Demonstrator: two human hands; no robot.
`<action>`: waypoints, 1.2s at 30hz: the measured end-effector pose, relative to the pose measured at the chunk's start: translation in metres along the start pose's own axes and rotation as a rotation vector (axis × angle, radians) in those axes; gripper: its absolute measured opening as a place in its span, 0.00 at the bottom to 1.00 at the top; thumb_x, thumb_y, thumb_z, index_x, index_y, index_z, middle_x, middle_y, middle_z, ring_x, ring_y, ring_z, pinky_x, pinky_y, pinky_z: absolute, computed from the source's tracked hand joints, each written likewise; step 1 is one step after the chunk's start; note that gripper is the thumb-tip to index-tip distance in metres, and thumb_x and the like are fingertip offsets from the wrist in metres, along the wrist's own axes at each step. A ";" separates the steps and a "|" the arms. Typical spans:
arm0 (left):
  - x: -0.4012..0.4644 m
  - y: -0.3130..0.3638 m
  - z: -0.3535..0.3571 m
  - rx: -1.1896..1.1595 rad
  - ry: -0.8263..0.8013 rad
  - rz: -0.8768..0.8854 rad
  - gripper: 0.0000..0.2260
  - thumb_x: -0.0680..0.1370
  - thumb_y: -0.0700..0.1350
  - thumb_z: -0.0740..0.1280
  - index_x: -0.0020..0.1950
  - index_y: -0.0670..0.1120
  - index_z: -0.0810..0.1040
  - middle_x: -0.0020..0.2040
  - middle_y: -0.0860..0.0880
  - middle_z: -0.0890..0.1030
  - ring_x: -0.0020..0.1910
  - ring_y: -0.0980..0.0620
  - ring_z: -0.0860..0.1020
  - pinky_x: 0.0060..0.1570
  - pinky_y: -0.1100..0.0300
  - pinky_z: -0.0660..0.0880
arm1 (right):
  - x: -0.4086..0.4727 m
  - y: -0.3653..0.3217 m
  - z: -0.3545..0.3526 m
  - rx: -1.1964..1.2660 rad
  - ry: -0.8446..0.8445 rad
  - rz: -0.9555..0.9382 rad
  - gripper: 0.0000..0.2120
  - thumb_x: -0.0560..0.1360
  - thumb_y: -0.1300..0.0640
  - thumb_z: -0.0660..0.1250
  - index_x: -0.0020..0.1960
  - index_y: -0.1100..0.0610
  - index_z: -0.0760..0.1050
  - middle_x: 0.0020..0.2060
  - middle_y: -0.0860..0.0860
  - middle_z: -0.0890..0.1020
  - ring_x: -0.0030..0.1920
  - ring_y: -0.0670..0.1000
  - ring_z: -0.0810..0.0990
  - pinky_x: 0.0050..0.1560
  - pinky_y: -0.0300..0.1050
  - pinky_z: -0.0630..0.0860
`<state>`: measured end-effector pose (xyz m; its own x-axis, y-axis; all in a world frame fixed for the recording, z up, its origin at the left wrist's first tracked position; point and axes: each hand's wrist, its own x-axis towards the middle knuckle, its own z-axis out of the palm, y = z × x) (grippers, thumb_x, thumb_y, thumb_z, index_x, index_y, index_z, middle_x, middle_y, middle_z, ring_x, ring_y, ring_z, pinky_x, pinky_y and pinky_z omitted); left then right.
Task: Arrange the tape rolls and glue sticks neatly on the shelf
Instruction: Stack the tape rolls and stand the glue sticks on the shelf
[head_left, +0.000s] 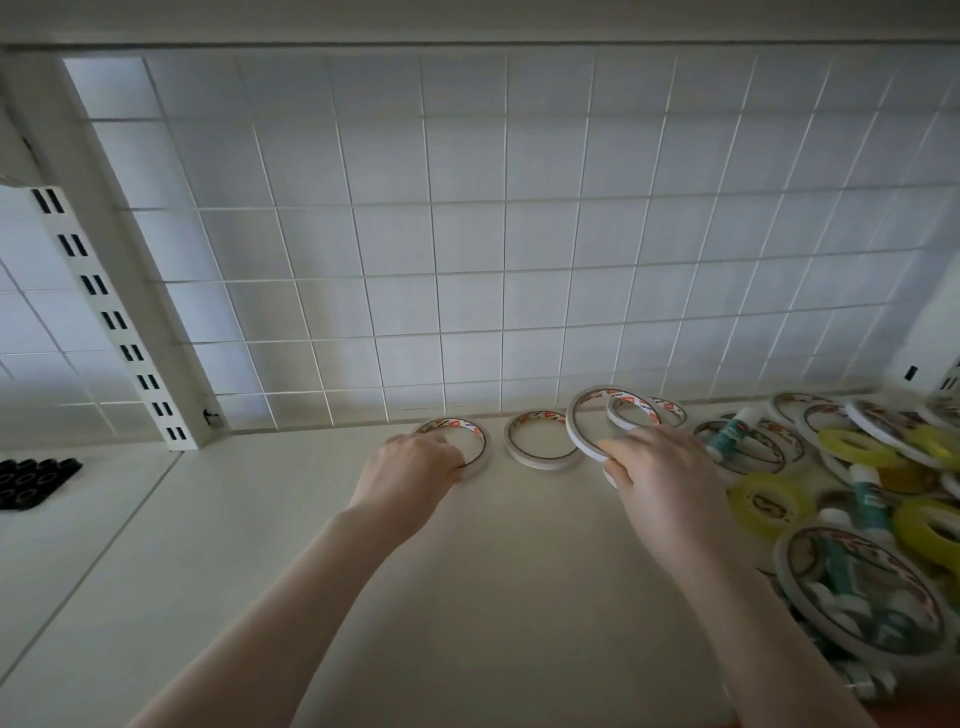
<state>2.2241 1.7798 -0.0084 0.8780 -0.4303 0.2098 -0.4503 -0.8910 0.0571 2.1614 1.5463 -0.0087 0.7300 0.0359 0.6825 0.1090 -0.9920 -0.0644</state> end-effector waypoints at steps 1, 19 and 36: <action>-0.001 0.001 -0.002 0.013 -0.004 0.009 0.11 0.81 0.50 0.58 0.49 0.46 0.77 0.48 0.50 0.77 0.50 0.44 0.75 0.46 0.56 0.71 | 0.000 0.000 0.000 0.002 0.005 -0.009 0.13 0.56 0.68 0.78 0.30 0.56 0.76 0.25 0.50 0.74 0.30 0.57 0.75 0.31 0.44 0.68; -0.131 -0.058 -0.068 -0.085 0.312 -0.154 0.06 0.70 0.48 0.64 0.40 0.50 0.80 0.37 0.54 0.77 0.38 0.47 0.77 0.37 0.51 0.75 | 0.017 -0.066 -0.022 0.126 0.043 -0.190 0.09 0.60 0.66 0.77 0.33 0.57 0.79 0.30 0.53 0.79 0.34 0.59 0.78 0.34 0.49 0.74; -0.357 -0.297 -0.141 -0.083 0.389 -0.224 0.01 0.68 0.45 0.67 0.37 0.51 0.78 0.35 0.55 0.77 0.35 0.52 0.76 0.32 0.57 0.73 | -0.037 -0.412 -0.009 0.345 0.001 -0.260 0.12 0.58 0.66 0.79 0.37 0.56 0.80 0.31 0.50 0.80 0.35 0.57 0.80 0.36 0.50 0.76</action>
<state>2.0214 2.2187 0.0371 0.8361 -0.1281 0.5335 -0.2818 -0.9345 0.2173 2.0838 1.9523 -0.0007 0.6481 0.2790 0.7086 0.5082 -0.8514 -0.1296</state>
